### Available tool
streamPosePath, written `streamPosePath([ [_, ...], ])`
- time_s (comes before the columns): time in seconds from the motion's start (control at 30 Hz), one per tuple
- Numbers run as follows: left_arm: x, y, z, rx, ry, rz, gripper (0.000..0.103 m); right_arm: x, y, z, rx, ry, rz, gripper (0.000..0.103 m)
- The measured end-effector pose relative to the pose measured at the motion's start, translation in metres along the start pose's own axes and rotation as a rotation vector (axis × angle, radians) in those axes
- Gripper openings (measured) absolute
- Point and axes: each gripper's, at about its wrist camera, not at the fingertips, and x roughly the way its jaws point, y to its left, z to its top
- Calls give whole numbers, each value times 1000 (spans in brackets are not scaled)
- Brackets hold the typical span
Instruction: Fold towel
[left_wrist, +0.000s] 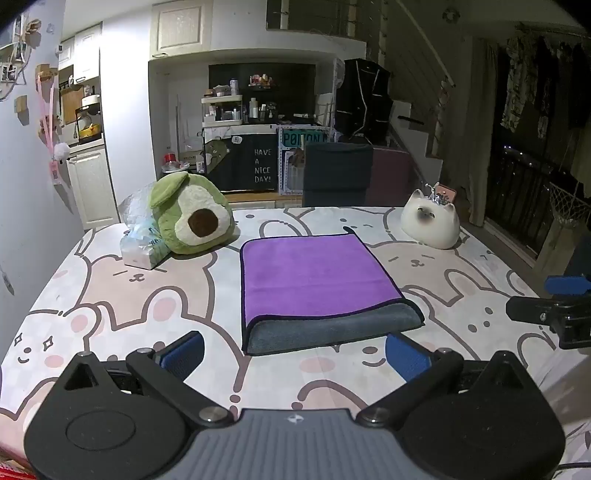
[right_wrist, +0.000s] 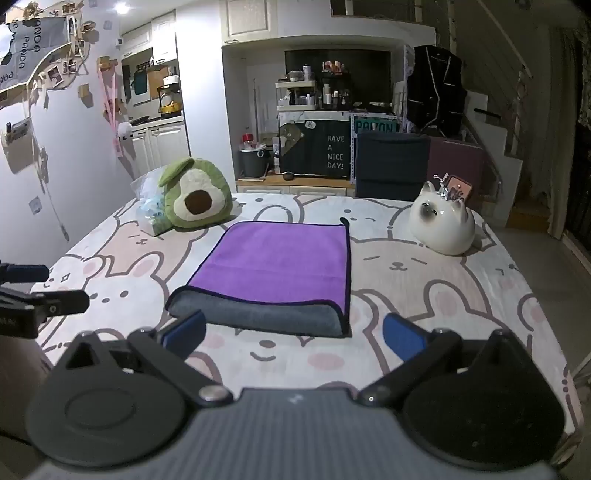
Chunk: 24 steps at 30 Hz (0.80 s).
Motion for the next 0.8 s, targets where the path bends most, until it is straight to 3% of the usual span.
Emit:
streamPosePath([
  [0.8,0,0,0,3,2,5,103,0,1,1,-10,2,-3,103],
])
